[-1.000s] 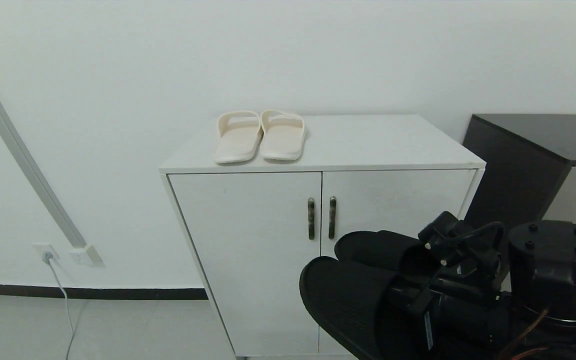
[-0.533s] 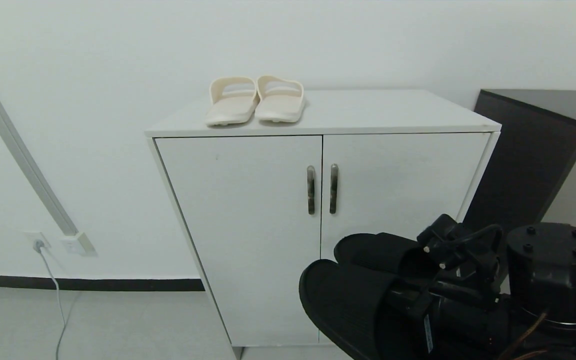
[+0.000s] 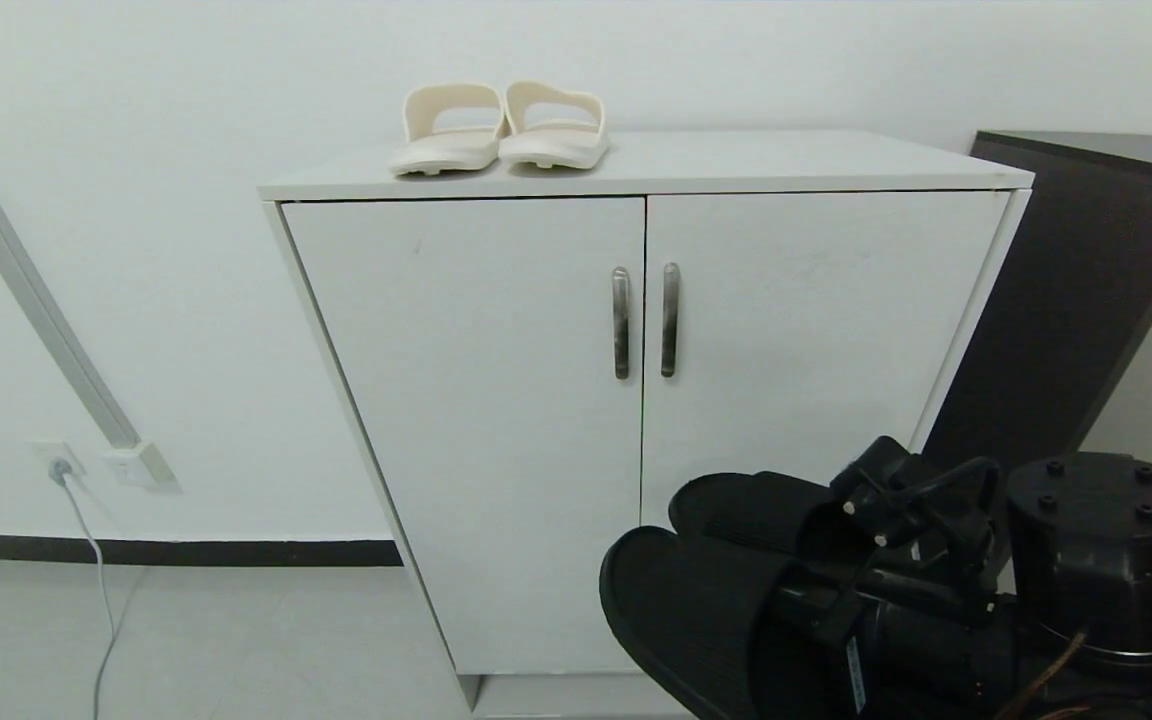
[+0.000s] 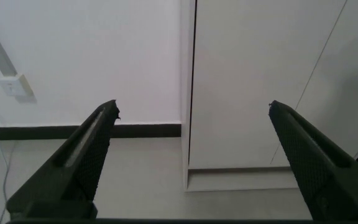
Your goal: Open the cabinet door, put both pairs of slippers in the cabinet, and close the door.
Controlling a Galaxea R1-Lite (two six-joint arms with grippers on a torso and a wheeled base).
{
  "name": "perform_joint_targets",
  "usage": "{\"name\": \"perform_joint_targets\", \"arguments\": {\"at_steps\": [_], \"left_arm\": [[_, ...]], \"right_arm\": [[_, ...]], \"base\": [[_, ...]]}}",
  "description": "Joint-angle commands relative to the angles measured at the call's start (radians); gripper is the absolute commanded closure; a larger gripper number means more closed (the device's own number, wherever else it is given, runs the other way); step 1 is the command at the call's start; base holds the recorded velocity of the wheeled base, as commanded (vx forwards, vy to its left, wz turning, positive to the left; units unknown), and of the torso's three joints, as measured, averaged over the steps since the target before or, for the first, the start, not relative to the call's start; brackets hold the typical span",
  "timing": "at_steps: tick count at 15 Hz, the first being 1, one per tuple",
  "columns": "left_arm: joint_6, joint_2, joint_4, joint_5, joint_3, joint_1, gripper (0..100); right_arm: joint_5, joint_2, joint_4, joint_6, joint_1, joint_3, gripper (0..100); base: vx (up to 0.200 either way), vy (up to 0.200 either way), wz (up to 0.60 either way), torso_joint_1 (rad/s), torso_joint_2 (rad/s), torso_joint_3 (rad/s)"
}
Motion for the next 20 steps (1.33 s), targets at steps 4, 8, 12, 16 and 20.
{"name": "perform_joint_targets", "arguments": {"at_steps": [4, 8, 12, 16, 20], "left_arm": [[0.001, 0.001, 0.002, -0.001, 0.0, 0.0, 0], [0.006, 0.009, 0.003, 0.001, -0.002, 0.0, 0], [-0.002, 0.03, 0.0, 0.005, -0.028, 0.002, 0], [-0.086, 0.313, -0.003, -0.094, -0.218, -0.006, 0], [-0.084, 0.461, -0.075, -0.345, -0.227, -0.006, 0]], "right_arm": [[0.001, 0.001, 0.0, 0.001, 0.001, 0.006, 100], [0.001, -0.004, 0.0, 0.001, 0.002, 0.01, 100], [0.001, 0.001, 0.0, 0.0, 0.002, 0.016, 100], [0.001, 0.004, 0.0, 0.0, 0.007, 0.018, 100], [0.004, 0.006, 0.0, 0.0, 0.01, 0.023, 100]], "base": [[0.0, 0.0, 0.0, 0.0, 0.0, 0.0], [0.0, 0.0, 0.0, 0.0, 0.0, 0.0], [0.0, 0.0, 0.0, -0.002, 0.01, 0.024], [0.0, 0.0, 0.0, -0.003, 0.15, 0.073], [0.0, 0.0, 0.0, 0.0, 0.0, 0.0]]}}
